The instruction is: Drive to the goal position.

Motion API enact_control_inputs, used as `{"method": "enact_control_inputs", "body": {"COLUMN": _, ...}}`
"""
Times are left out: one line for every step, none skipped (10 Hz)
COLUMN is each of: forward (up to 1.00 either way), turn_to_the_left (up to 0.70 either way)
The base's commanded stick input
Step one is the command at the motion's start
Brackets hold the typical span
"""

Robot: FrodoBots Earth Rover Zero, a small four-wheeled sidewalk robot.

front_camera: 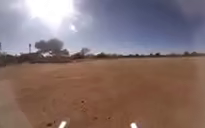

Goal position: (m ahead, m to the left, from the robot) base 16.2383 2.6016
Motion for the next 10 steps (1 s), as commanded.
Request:
{"method": "enact_control_inputs", "body": {"forward": 0.5, "turn_to_the_left": 0.0}}
{"method": "enact_control_inputs", "body": {"forward": 0.5, "turn_to_the_left": 0.0}}
{"method": "enact_control_inputs", "body": {"forward": 0.5, "turn_to_the_left": 0.0}}
{"method": "enact_control_inputs", "body": {"forward": 0.5, "turn_to_the_left": 0.0}}
{"method": "enact_control_inputs", "body": {"forward": 0.5, "turn_to_the_left": 0.0}}
{"method": "enact_control_inputs", "body": {"forward": 0.5, "turn_to_the_left": 0.0}}
{"method": "enact_control_inputs", "body": {"forward": 0.5, "turn_to_the_left": 0.0}}
{"method": "enact_control_inputs", "body": {"forward": 0.5, "turn_to_the_left": 0.0}}
{"method": "enact_control_inputs", "body": {"forward": 0.5, "turn_to_the_left": 0.0}}
{"method": "enact_control_inputs", "body": {"forward": 0.5, "turn_to_the_left": 0.0}}
